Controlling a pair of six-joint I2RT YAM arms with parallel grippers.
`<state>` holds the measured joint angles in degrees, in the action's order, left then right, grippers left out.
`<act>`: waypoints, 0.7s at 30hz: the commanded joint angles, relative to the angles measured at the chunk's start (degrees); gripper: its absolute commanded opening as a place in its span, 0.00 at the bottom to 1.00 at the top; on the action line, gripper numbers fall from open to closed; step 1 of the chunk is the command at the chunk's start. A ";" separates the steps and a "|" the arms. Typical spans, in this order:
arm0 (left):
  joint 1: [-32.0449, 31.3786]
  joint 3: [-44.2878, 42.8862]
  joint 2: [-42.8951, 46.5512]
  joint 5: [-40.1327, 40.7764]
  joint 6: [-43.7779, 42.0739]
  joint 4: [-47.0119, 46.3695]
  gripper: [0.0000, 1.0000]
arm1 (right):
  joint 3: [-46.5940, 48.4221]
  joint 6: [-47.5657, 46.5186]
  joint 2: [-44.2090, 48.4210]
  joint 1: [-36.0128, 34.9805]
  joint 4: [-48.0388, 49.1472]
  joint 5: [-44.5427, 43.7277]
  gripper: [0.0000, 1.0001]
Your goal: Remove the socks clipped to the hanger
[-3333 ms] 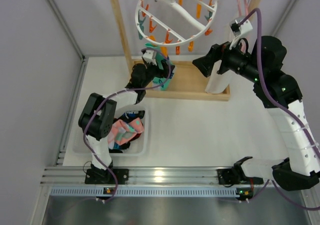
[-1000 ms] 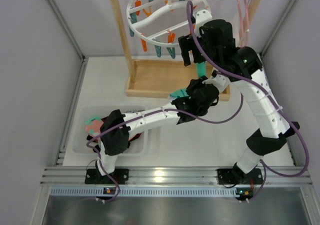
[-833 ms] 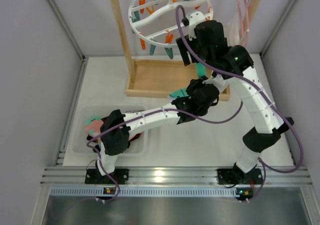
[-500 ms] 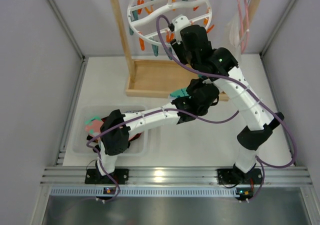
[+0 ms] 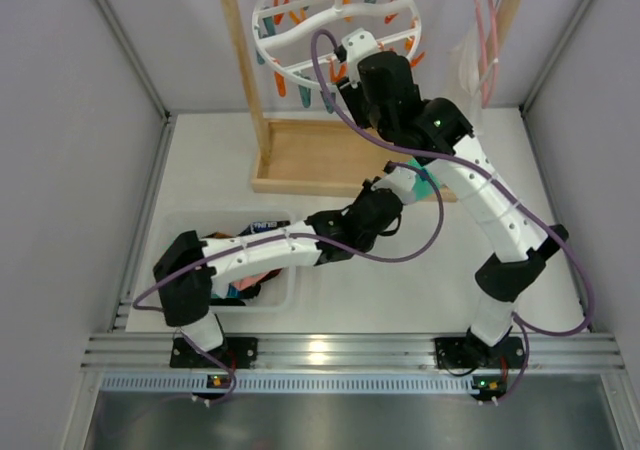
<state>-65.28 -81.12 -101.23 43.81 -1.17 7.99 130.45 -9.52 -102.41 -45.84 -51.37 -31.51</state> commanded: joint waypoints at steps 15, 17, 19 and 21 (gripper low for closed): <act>-0.20 2.90 37.50 -3.74 27.35 33.65 0.00 | -18.82 17.86 22.24 8.57 16.74 26.58 1.00; -0.20 2.73 39.26 -2.69 29.63 39.61 0.00 | -21.10 19.27 25.15 9.02 17.27 27.37 0.99; -0.12 1.85 40.84 -0.66 31.39 43.93 0.00 | -22.17 19.71 27.34 9.37 17.10 27.38 0.99; -0.11 2.02 42.16 1.00 34.20 49.37 0.00 | -23.57 19.98 28.58 9.46 16.57 27.29 0.99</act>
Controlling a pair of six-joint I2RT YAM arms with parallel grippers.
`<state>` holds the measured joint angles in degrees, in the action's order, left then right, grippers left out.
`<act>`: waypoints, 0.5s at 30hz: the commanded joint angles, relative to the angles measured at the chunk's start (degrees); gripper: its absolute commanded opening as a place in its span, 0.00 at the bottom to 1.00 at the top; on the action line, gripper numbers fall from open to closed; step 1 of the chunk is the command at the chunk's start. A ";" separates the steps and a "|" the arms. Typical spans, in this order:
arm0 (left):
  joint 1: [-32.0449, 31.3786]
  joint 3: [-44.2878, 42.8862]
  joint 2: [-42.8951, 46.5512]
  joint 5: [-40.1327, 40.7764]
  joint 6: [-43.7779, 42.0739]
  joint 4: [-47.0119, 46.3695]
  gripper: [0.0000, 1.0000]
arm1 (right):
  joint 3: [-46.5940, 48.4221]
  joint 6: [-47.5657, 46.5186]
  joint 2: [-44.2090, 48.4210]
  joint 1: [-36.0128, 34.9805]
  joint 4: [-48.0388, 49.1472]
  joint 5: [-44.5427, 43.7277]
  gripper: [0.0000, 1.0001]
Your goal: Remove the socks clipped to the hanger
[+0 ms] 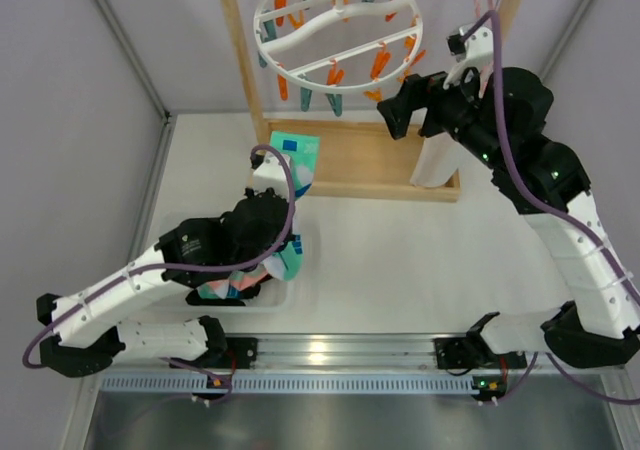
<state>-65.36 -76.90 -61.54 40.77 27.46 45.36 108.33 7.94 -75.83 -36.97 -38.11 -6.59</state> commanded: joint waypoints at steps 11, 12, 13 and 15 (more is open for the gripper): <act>7.96 7.36 8.54 7.04 15.43 19.32 0.00 | -11.03 2.95 7.98 0.94 4.62 2.55 0.99; 10.93 7.82 8.54 6.95 15.69 19.24 0.00 | -11.30 2.95 8.16 0.94 4.80 2.72 0.99; 12.35 9.13 8.28 6.43 15.95 18.80 0.00 | -12.17 3.04 8.50 0.94 5.06 2.90 0.99; 15.51 11.06 8.01 6.51 16.21 17.66 0.00 | -12.97 3.04 8.86 0.94 5.41 3.16 0.99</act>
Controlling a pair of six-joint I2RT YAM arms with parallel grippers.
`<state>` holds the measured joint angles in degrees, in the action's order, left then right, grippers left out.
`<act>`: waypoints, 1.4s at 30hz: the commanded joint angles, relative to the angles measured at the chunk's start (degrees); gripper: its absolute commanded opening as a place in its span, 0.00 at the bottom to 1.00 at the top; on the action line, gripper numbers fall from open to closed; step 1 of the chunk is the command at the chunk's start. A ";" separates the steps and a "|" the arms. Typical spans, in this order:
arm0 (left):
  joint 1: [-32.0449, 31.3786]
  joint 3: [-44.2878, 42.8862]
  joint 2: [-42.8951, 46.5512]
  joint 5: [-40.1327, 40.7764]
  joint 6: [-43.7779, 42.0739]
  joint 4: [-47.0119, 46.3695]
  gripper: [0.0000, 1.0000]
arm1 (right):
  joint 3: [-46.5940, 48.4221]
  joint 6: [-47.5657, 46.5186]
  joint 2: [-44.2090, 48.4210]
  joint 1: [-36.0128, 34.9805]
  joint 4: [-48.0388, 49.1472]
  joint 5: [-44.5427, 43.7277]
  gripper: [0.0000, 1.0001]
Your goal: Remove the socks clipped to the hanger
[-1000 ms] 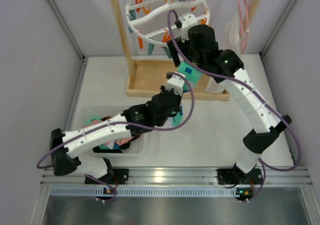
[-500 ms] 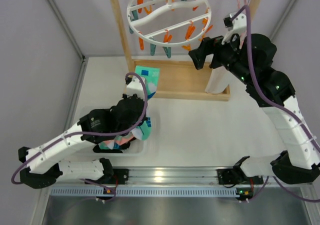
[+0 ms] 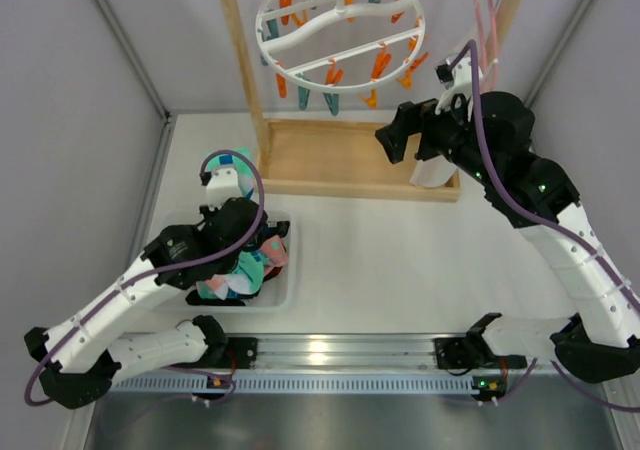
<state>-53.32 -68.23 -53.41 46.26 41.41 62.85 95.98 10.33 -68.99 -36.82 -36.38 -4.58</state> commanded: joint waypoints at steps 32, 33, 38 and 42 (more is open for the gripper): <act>39.07 29.99 -12.77 -45.81 14.32 -16.09 0.23 | -14.51 -0.13 11.50 0.87 4.92 6.25 1.00; 39.43 29.56 -12.69 -45.99 13.79 -16.09 0.27 | -14.77 -0.05 11.68 0.87 4.92 6.16 0.99; 39.78 25.61 -9.96 -43.11 12.12 -13.91 0.62 | -15.83 -0.13 13.00 0.87 4.65 5.64 0.99; 39.70 19.91 -8.65 -38.19 10.98 -10.74 0.71 | -14.78 -0.57 12.92 0.87 4.04 5.46 0.99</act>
<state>-13.96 -43.53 -64.05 3.18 53.89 49.50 80.25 10.52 -56.97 -36.60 -34.72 0.78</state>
